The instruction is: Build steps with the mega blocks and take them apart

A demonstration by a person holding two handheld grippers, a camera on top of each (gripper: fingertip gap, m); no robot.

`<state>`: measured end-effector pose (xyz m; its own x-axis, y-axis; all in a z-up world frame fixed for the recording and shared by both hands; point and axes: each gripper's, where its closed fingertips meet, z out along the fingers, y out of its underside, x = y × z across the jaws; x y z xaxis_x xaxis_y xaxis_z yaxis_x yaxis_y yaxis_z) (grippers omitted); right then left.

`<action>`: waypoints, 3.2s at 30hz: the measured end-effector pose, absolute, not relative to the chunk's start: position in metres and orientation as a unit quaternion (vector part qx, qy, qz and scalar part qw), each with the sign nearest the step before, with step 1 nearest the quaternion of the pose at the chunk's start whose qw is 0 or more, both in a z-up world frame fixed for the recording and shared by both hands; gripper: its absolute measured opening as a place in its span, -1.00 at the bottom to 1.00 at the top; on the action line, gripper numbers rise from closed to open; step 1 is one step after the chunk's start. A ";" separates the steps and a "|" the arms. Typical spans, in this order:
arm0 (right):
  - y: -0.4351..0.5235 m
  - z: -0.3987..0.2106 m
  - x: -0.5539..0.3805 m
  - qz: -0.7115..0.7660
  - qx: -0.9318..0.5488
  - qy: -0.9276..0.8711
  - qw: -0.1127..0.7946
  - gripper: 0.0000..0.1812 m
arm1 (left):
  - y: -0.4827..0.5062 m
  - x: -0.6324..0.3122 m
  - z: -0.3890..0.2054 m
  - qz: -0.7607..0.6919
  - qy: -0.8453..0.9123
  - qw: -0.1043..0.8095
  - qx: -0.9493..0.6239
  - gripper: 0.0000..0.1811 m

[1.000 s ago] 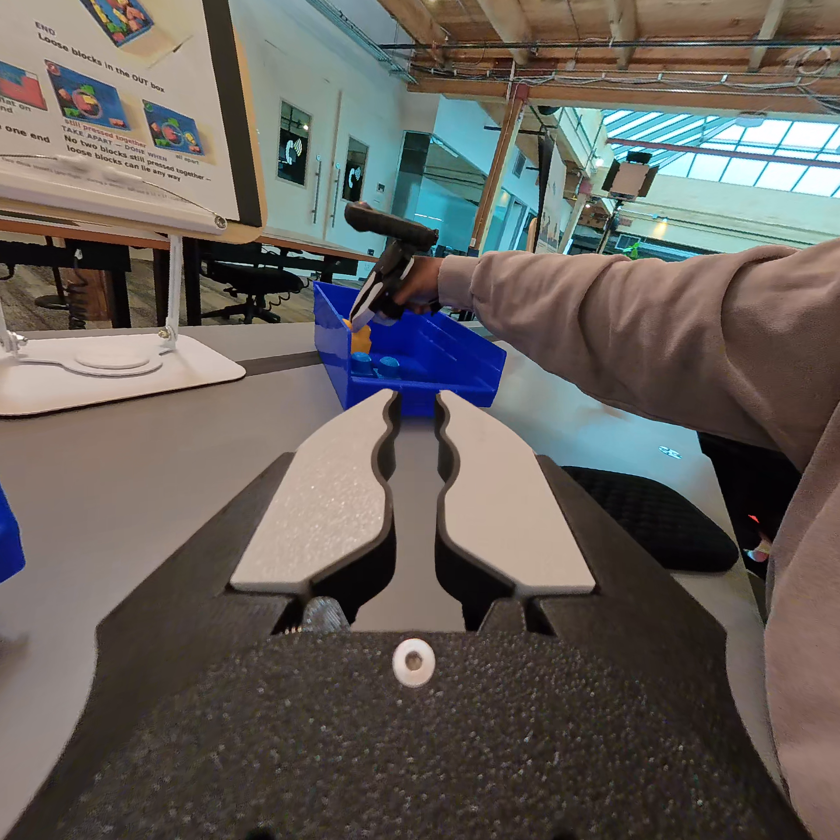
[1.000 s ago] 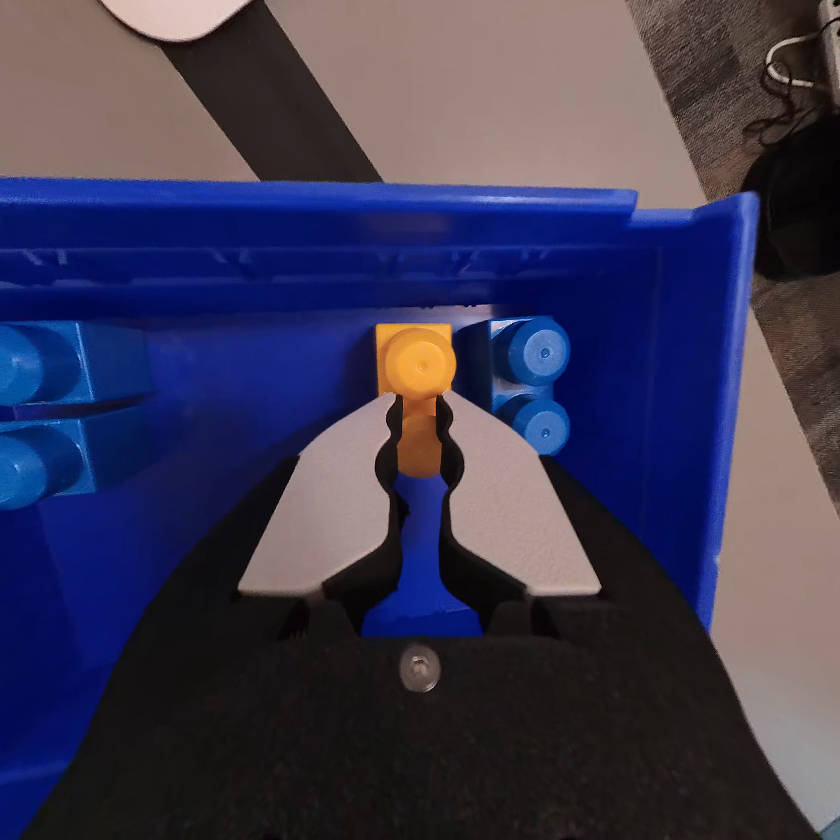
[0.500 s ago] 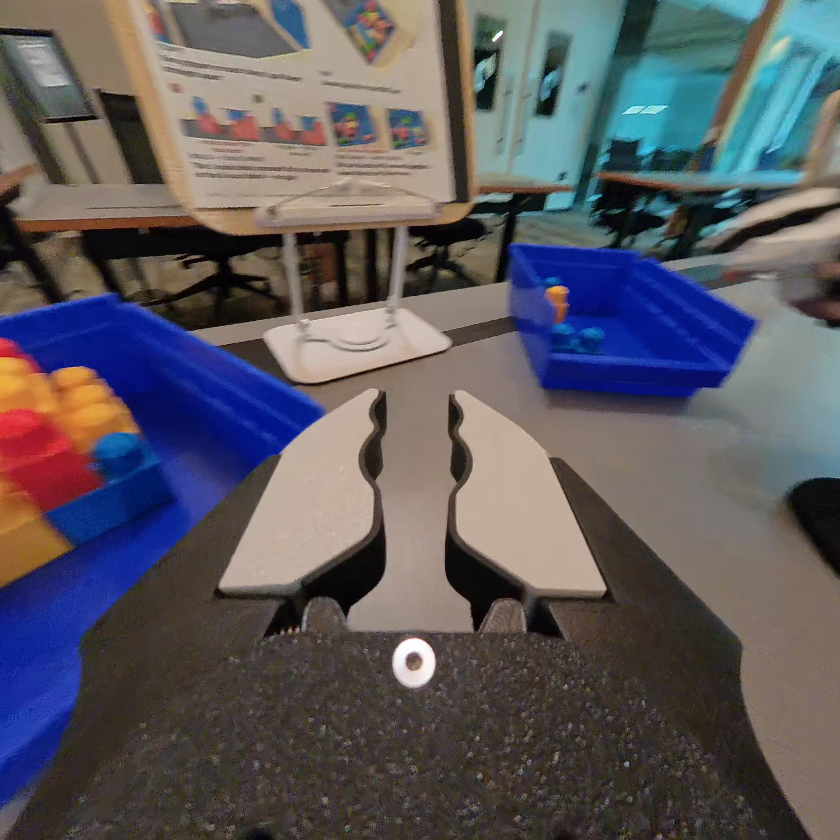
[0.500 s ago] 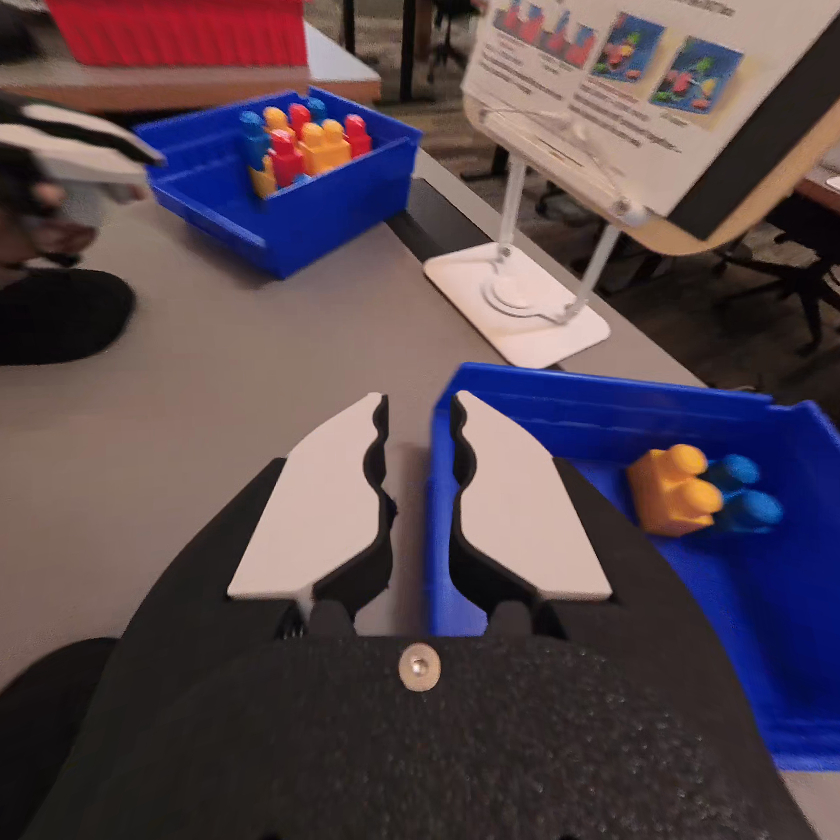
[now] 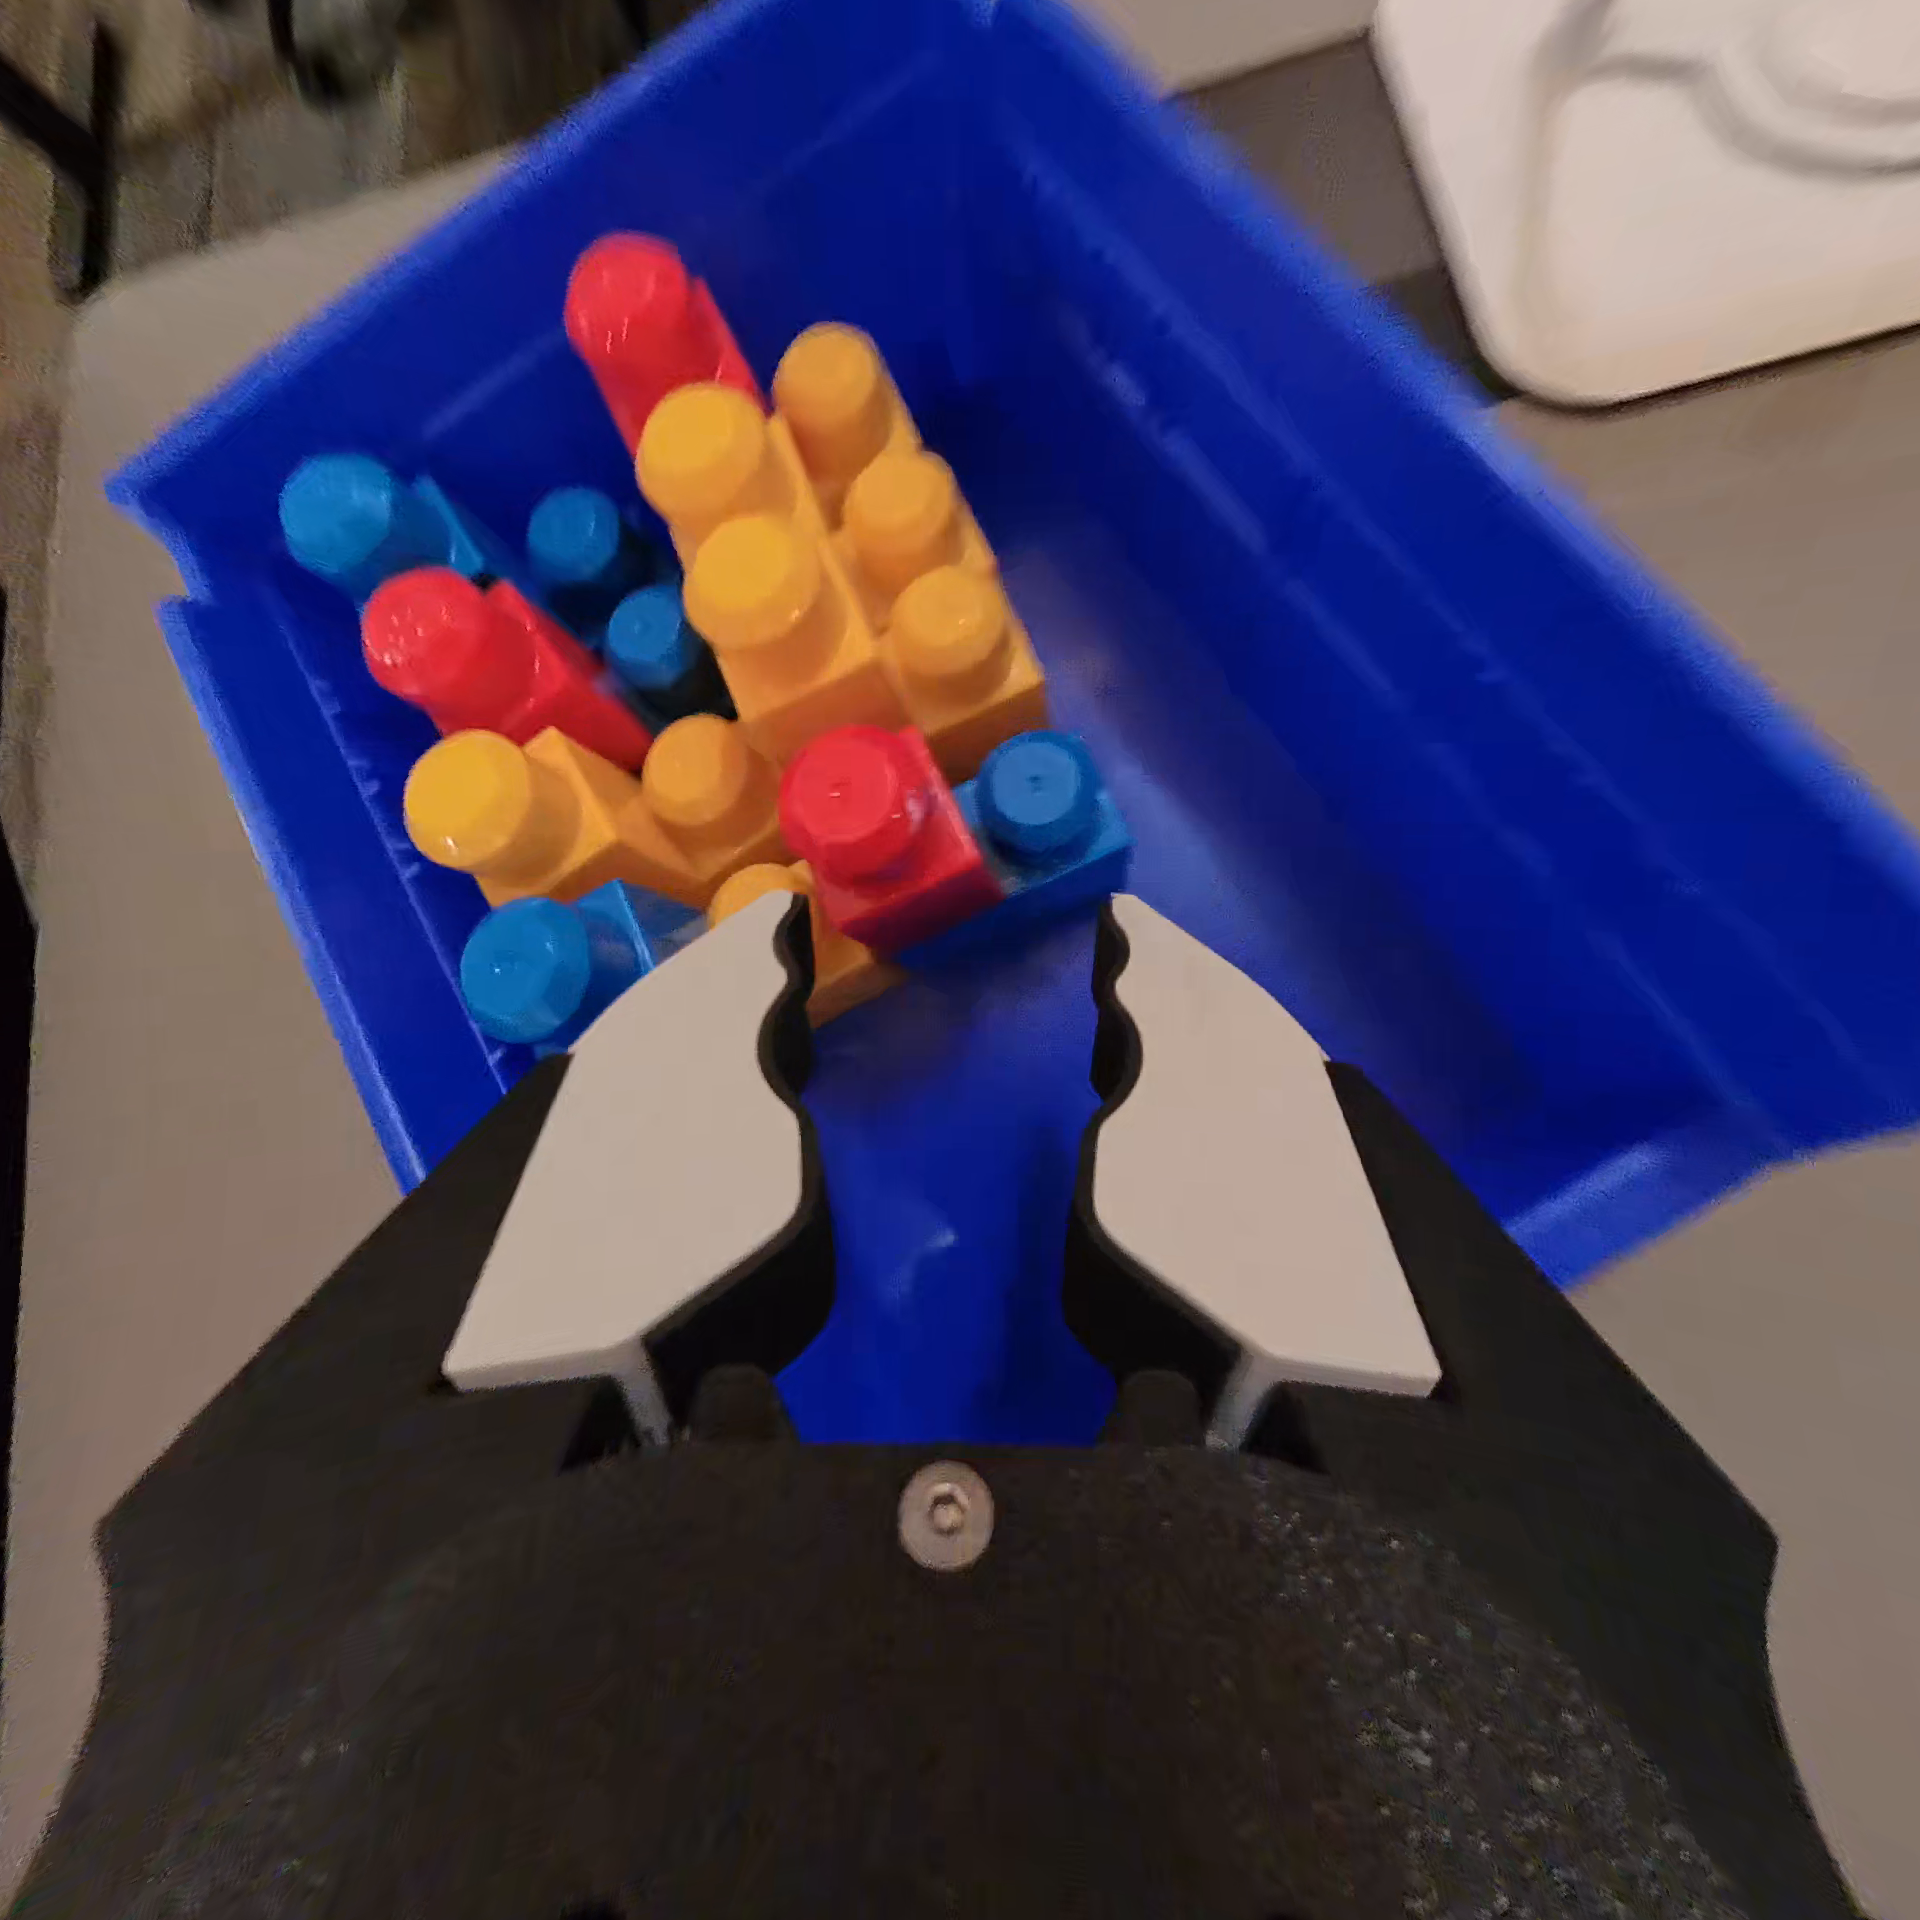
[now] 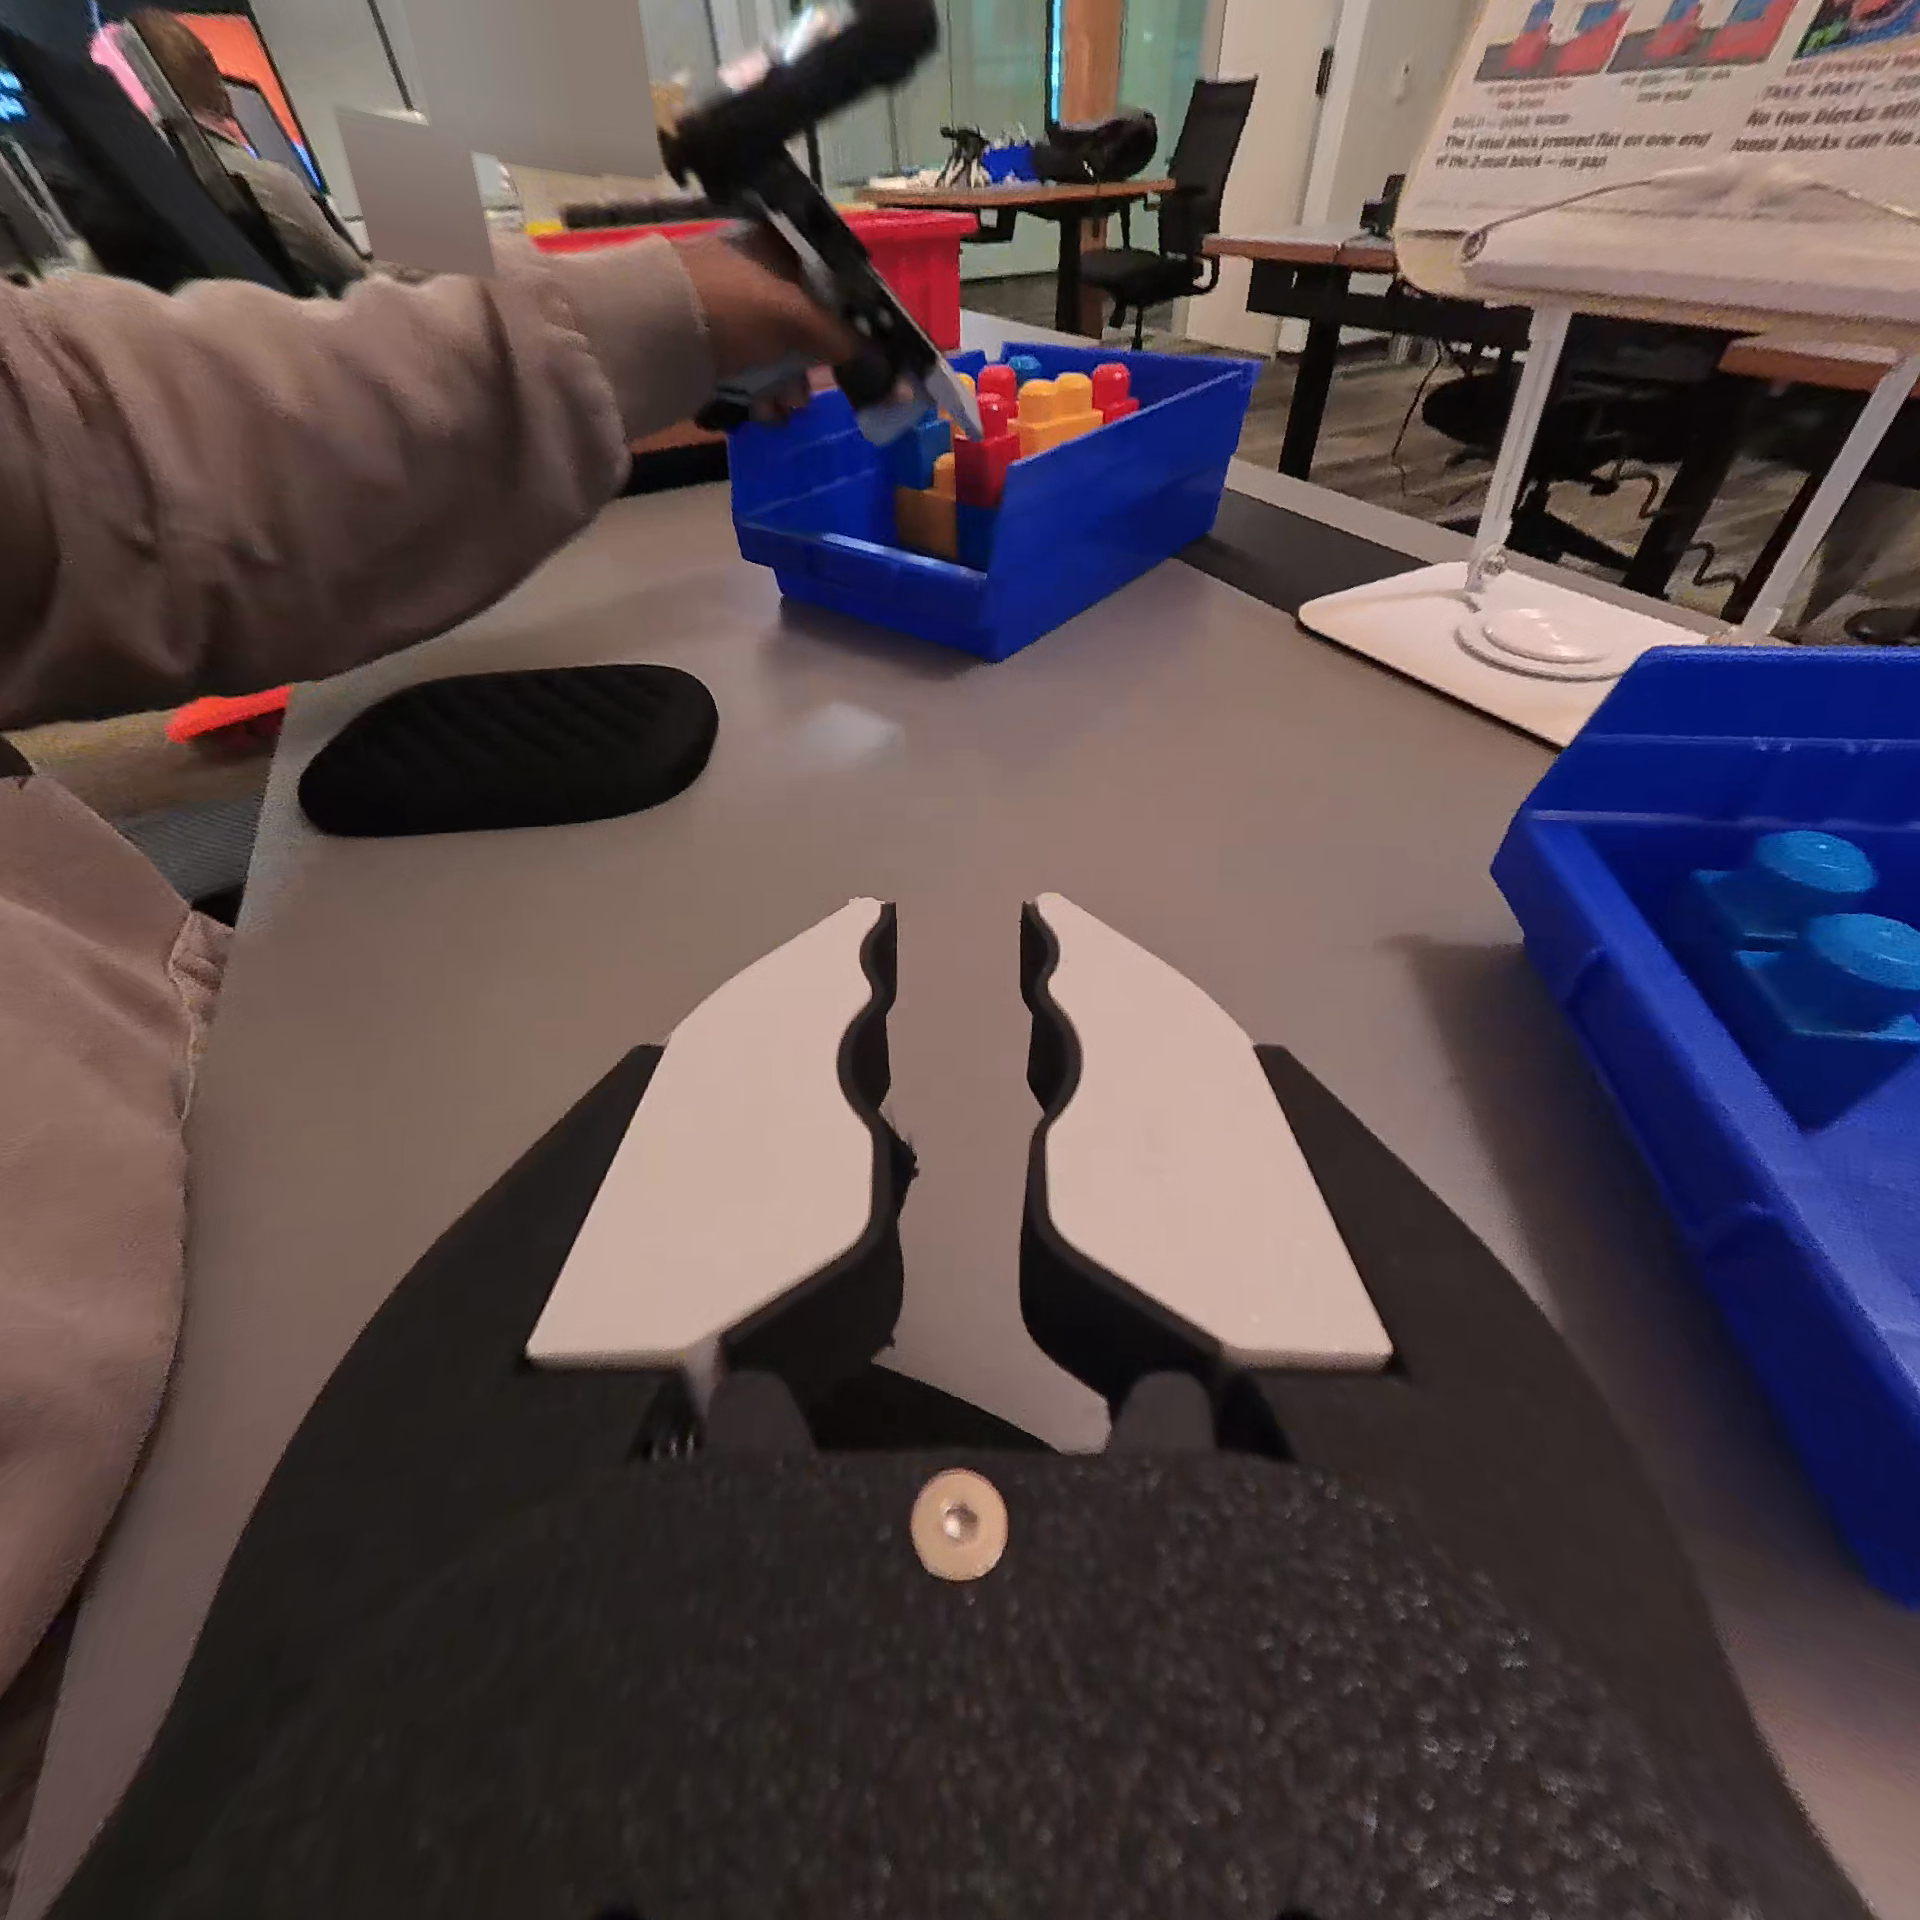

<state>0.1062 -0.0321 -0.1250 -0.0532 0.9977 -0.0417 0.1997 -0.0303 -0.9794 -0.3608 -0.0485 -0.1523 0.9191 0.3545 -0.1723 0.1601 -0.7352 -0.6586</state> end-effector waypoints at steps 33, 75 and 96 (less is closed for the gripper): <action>-0.042 -0.123 0.006 0.254 -0.553 -0.609 0.509 -0.60 | -0.051 -0.011 -0.091 -0.018 0.216 0.501 -0.837 -0.58; 0.034 -0.029 0.094 0.356 -0.531 -0.607 0.473 -0.63 | -0.100 0.020 -0.104 -0.381 0.293 0.539 -0.692 -0.60; 0.199 -0.206 0.088 0.074 -0.727 -0.672 0.118 -0.63 | -0.081 -0.019 -0.086 -0.334 0.202 0.624 -0.676 -0.61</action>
